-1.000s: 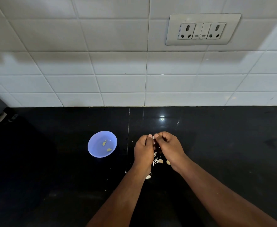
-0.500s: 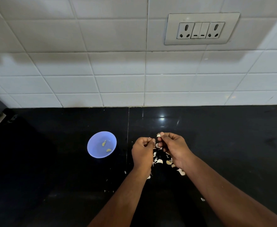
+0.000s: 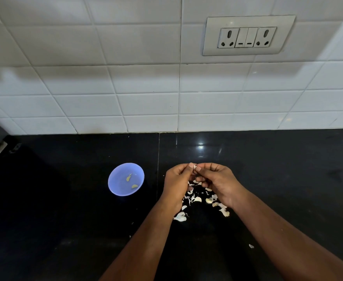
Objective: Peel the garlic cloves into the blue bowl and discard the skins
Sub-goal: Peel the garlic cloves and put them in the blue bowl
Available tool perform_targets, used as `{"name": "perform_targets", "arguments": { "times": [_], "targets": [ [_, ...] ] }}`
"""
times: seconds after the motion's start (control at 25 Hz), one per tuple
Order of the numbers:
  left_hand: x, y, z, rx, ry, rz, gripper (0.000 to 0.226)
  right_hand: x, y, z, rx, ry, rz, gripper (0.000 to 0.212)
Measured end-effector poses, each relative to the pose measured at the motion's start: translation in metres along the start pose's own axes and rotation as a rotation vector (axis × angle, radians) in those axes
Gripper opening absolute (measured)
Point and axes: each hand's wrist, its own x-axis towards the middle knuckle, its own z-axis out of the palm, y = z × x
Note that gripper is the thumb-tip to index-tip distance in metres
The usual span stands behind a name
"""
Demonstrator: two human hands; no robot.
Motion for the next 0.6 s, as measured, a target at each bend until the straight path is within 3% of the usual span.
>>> {"name": "perform_targets", "arguments": {
  "times": [0.24,0.44,0.6],
  "targets": [
    [0.003,-0.003,0.0,-0.188,0.014,-0.06,0.01,0.001,0.001,0.005,-0.082,0.018,-0.085,0.01],
    [0.009,0.0,0.006,-0.472,0.14,-0.316,0.007,0.0,0.004,0.014,-0.411,0.023,-0.182,0.007],
    [0.015,-0.003,0.002,-0.539,0.173,-0.37,0.007,0.001,0.003,0.011,-0.569,0.042,-0.206,0.011]
  ]
}}
